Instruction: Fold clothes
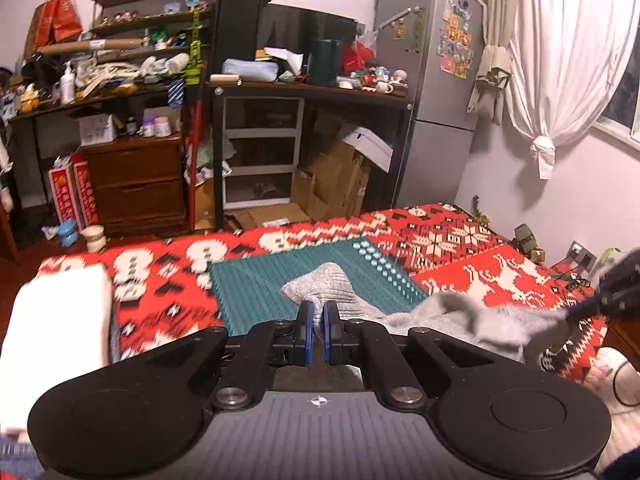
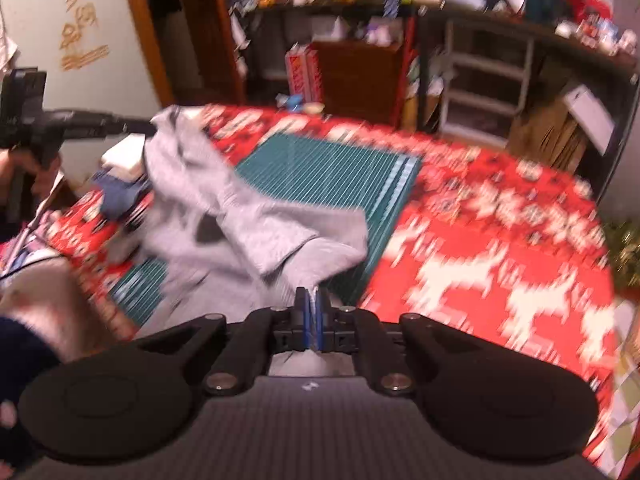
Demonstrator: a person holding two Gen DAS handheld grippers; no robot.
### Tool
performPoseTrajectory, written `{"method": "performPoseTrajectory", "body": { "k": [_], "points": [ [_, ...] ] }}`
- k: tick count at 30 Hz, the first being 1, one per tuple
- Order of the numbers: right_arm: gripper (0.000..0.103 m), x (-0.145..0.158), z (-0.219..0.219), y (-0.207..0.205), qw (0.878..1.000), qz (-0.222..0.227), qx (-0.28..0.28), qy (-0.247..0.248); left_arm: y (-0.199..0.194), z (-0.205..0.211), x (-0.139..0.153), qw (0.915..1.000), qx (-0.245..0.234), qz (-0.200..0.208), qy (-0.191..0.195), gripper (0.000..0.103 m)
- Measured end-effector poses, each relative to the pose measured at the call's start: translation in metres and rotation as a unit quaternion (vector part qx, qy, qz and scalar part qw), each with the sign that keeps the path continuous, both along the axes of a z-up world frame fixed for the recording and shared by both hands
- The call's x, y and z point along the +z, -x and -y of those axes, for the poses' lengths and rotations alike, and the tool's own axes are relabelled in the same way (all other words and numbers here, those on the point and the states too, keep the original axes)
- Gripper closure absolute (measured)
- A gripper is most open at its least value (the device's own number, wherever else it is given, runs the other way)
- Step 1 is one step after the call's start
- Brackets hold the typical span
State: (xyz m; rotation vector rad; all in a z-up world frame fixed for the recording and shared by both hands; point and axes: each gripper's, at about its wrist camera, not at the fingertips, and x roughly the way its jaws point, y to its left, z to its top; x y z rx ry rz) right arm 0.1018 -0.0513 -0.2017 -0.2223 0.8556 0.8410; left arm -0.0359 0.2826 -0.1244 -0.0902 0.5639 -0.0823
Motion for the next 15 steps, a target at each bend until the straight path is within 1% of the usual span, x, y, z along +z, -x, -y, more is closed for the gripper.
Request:
{"method": "performPoseTrajectory", "body": {
  "k": [2,5,7,9,10,12,13,15],
  "points": [
    [0.1,-0.017,-0.003,0.013,0.999,-0.027,0.008,0.017,0.014,0.0,-0.01,0.9998,0.006,-0.019,0.006,0.097],
    [0.1,-0.045,-0.009,0.023,0.997,-0.066,0.01,0.038,0.031,-0.003,-0.035,0.9978,0.024,-0.058,0.022,0.097],
    [0.099,-0.061,-0.012,0.027,0.995,-0.085,0.006,0.052,0.04,-0.004,-0.05,0.9963,0.033,-0.076,0.025,0.097],
    [0.097,-0.065,-0.012,0.023,0.995,-0.093,0.001,0.048,0.046,-0.005,-0.063,0.9943,0.043,-0.093,0.031,0.097],
    [0.094,-0.062,-0.011,0.021,0.995,-0.093,-0.003,0.043,0.047,-0.008,-0.066,0.9938,0.047,-0.095,0.035,0.097],
    [0.092,-0.051,-0.006,0.014,0.996,-0.078,-0.015,0.034,0.049,-0.012,-0.072,0.9927,0.055,-0.099,0.043,0.097],
    [0.086,-0.045,-0.004,0.008,0.997,-0.071,-0.021,0.031,0.05,-0.014,-0.075,0.992,0.06,-0.101,0.047,0.097],
    [0.081,-0.033,0.001,0.0,0.998,-0.051,-0.03,0.027,0.048,-0.016,-0.075,0.9921,0.062,-0.097,0.05,0.097]
  ]
}}
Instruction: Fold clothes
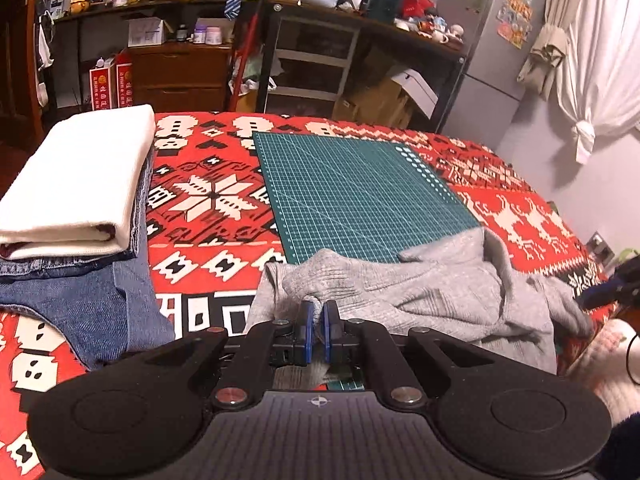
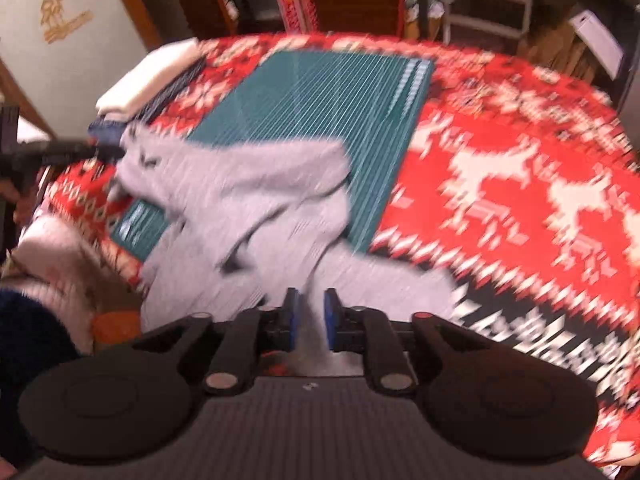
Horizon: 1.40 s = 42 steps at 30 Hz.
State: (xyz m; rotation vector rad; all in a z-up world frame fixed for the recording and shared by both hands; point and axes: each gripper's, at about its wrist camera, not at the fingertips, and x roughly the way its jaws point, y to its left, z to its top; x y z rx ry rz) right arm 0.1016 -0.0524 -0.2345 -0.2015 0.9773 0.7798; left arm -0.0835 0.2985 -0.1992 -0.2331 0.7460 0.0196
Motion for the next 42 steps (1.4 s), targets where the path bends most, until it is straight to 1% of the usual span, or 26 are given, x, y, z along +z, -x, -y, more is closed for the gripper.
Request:
{"method": "performPoseTrajectory", "body": {
  "k": [2,4,6,8,10,13,15,18,24,25,26,27,30,33,35,36,37,38,39,42],
  "points": [
    [0.079,0.011,0.002,-0.012,1.0,0.028,-0.001,-0.004,-0.002,0.0,0.001,1.0,-0.002,0.004,-0.003,0.097],
    [0.068,0.014,-0.003,-0.026,0.998,0.054,0.01,-0.009,-0.006,0.0,0.001,1.0,-0.004,0.004,-0.005,0.097],
    [0.061,0.009,-0.011,-0.043,0.997,0.073,0.032,-0.023,-0.01,-0.001,0.0,1.0,-0.004,0.003,-0.005,0.097],
    [0.061,-0.002,-0.02,-0.061,0.996,0.072,0.053,-0.028,-0.011,-0.002,-0.001,1.0,-0.006,0.001,-0.004,0.097],
    [0.062,-0.017,-0.033,-0.078,0.994,0.072,0.075,-0.024,-0.013,-0.002,-0.002,1.0,-0.006,-0.003,-0.006,0.097],
    [0.062,-0.032,-0.048,-0.097,0.992,0.067,0.106,-0.034,-0.014,0.0,-0.001,0.9998,-0.01,-0.009,-0.014,0.097],
    [0.062,-0.041,-0.057,-0.106,0.99,0.064,0.126,-0.031,-0.015,0.0,0.0,0.9997,-0.012,-0.013,-0.016,0.097],
    [0.062,-0.054,-0.07,-0.113,0.987,0.063,0.148,-0.016,-0.017,0.0,0.0,0.9996,-0.011,-0.018,-0.018,0.097],
    [0.062,-0.062,-0.09,-0.113,0.977,0.06,0.205,-0.009,-0.021,0.0,0.0,0.9994,-0.009,-0.029,-0.018,0.097],
    [0.065,-0.063,-0.094,-0.112,0.976,0.059,0.211,-0.008,-0.021,0.0,-0.001,0.9993,-0.01,-0.031,-0.019,0.097],
    [0.072,-0.065,-0.098,-0.111,0.974,0.057,0.217,-0.007,-0.021,0.001,-0.001,0.9993,-0.01,-0.032,-0.02,0.096],
    [0.091,-0.066,-0.1,-0.11,0.974,0.054,0.22,-0.008,-0.021,0.001,-0.001,0.9992,-0.01,-0.033,-0.021,0.096],
    [0.092,-0.065,-0.102,-0.104,0.976,0.058,0.212,-0.006,-0.019,0.002,-0.001,0.9988,-0.014,-0.037,-0.031,0.094],
    [0.093,-0.057,-0.093,-0.099,0.98,0.062,0.187,-0.012,-0.014,0.002,0.001,0.9982,-0.022,-0.035,-0.043,0.093],
    [0.093,-0.051,-0.084,-0.095,0.983,0.065,0.168,-0.017,-0.011,0.001,0.003,0.9977,-0.03,-0.032,-0.051,0.083],
    [0.093,-0.048,-0.08,-0.093,0.985,0.065,0.159,-0.019,-0.011,0.001,0.003,0.9969,-0.038,-0.03,-0.061,0.078],
    [0.093,-0.045,-0.076,-0.09,0.986,0.065,0.15,-0.022,-0.011,0.002,0.003,0.9959,-0.047,-0.029,-0.072,0.068],
    [0.093,-0.043,-0.072,-0.087,0.987,0.063,0.145,-0.023,-0.011,0.003,0.003,0.9947,-0.056,-0.027,-0.082,0.064],
    [0.093,-0.041,-0.069,-0.083,0.988,0.064,0.139,-0.024,-0.01,0.003,0.004,0.9933,-0.064,-0.025,-0.092,0.063],
    [0.093,-0.034,-0.064,-0.072,0.989,0.066,0.128,-0.026,-0.013,0.006,0.004,0.9853,-0.102,-0.009,-0.136,0.055]
  ]
}}
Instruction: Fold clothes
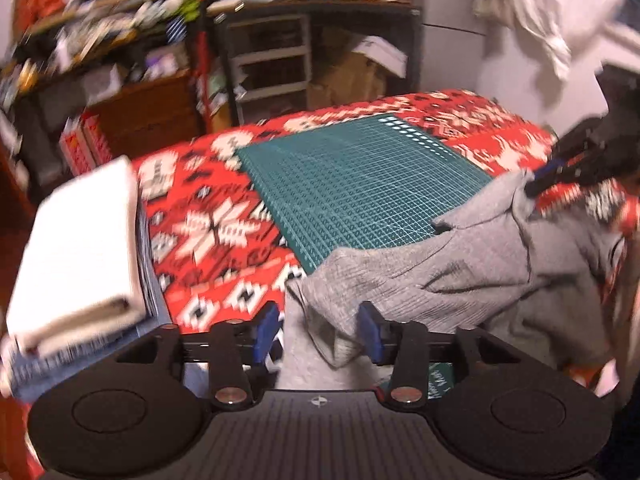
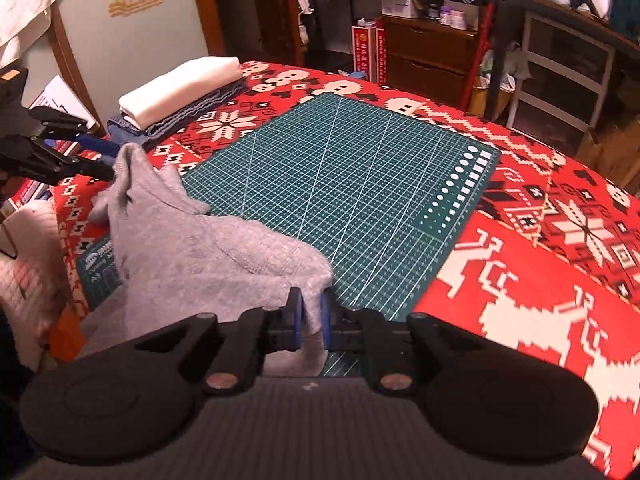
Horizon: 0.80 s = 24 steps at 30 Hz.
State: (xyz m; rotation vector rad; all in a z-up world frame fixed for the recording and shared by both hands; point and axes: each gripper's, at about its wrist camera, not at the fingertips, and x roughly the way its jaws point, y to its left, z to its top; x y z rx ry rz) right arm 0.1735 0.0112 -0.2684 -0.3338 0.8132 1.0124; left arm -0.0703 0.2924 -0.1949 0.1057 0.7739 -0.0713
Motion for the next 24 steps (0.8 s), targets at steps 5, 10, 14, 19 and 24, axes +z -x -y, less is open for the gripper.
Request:
{"method": "performPoseTrajectory", "body": {
  "k": [5,10,14,19,24],
  "points": [
    [0.093,0.009,0.007,0.014,1.0,0.003,-0.013,-0.001,-0.012,-0.005,-0.001,0.997,-0.069,0.021,-0.025,0.04],
    [0.093,0.013,0.011,0.024,1.0,0.001,-0.029,0.004,-0.037,-0.021,-0.007,0.9928,-0.116,0.003,0.032,0.038],
    [0.093,0.015,0.015,0.029,0.999,-0.006,-0.047,0.002,-0.051,-0.033,-0.014,0.9867,-0.127,-0.017,0.1,0.051],
    [0.093,0.019,0.019,0.035,0.998,-0.013,-0.064,-0.011,-0.045,-0.03,-0.013,0.9814,-0.146,-0.01,0.124,0.086],
    [0.094,0.024,0.02,0.043,0.995,0.004,-0.097,-0.019,-0.033,-0.022,-0.002,0.9842,-0.13,0.015,0.119,0.093]
  ]
}}
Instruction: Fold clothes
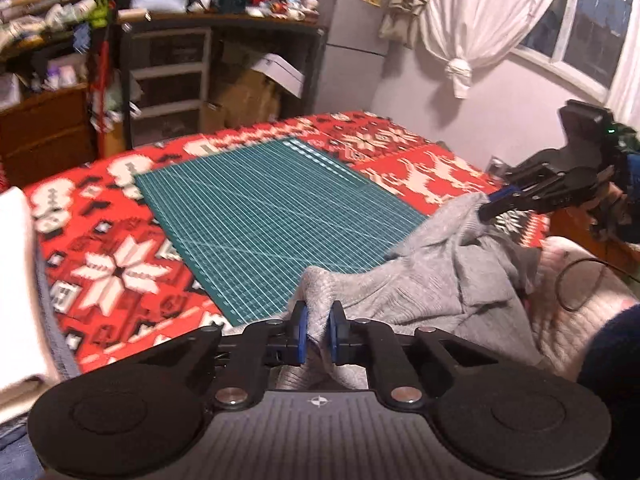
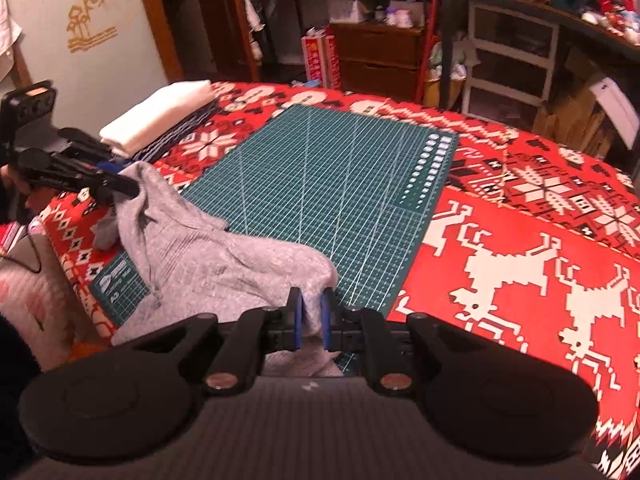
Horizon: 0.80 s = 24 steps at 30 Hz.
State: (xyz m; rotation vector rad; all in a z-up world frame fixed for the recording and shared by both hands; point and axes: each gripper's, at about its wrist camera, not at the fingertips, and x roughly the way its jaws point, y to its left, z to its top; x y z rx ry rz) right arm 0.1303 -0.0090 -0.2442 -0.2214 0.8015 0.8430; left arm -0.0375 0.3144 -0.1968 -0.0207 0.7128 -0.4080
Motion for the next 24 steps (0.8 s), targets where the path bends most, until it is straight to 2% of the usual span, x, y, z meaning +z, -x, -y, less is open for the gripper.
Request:
{"method": "performPoseTrajectory", "body": {
  "k": [4,10,17,24],
  "points": [
    [0.094,0.021,0.002,-0.001,0.999,0.03,-0.023,-0.016,0.011,0.013,0.025,0.9979,0.038,0.042,-0.031,0.094],
    [0.094,0.088,0.004,-0.002,0.993,0.114,-0.022,-0.034,0.017,0.026,0.08,0.9885,0.085,0.109,-0.061,0.094],
    [0.094,0.185,0.005,0.015,0.976,0.208,-0.019,-0.063,0.033,0.041,0.156,0.968,0.135,0.197,-0.078,0.094],
    [0.094,0.277,0.013,0.049,0.955,0.281,-0.02,-0.094,0.06,0.054,0.247,0.9448,0.153,0.278,-0.082,0.094]
  ]
}}
